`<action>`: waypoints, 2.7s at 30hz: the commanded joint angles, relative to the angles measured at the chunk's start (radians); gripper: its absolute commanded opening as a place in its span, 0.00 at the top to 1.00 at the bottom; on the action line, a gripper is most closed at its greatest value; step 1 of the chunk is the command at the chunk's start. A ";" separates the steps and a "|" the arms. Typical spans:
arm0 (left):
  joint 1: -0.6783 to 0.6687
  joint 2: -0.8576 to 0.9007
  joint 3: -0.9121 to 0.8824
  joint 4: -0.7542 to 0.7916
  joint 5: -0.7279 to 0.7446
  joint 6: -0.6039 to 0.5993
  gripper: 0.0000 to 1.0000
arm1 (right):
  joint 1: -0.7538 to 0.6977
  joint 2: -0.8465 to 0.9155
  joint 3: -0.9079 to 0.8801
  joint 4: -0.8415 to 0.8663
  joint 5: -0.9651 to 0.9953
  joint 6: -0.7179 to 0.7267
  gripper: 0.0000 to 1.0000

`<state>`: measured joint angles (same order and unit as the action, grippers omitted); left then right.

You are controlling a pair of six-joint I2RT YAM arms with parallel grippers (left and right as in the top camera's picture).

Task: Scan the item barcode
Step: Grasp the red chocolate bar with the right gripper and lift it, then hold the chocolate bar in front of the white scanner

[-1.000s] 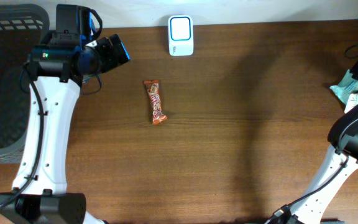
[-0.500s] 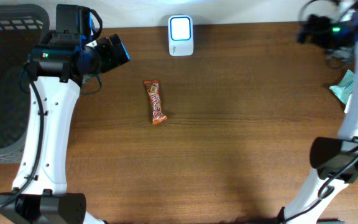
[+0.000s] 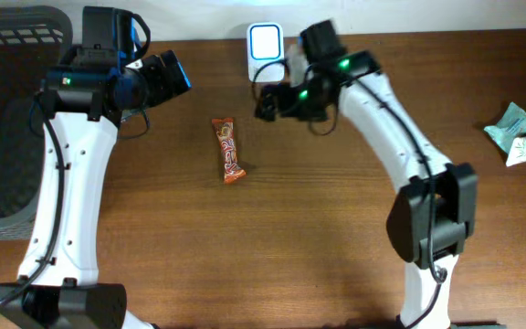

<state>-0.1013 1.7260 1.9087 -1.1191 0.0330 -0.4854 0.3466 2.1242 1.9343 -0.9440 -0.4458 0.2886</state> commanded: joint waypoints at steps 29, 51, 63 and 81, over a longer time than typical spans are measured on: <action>0.004 -0.006 0.005 -0.001 -0.004 0.020 0.01 | 0.242 0.177 -0.238 0.515 0.130 0.330 0.36; 0.004 -0.006 0.005 -0.001 -0.004 0.020 0.01 | 0.047 0.050 -0.233 0.045 0.380 0.085 0.63; 0.004 -0.006 0.005 -0.001 -0.004 0.020 0.01 | 0.047 0.107 -0.235 0.084 0.355 0.143 0.47; 0.004 -0.006 0.005 -0.001 -0.004 0.020 0.01 | 0.027 0.081 -0.092 0.118 0.350 0.027 0.96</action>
<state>-0.1013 1.7260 1.9087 -1.1191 0.0330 -0.4854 0.3813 2.2135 1.7470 -0.8261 -0.0952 0.3904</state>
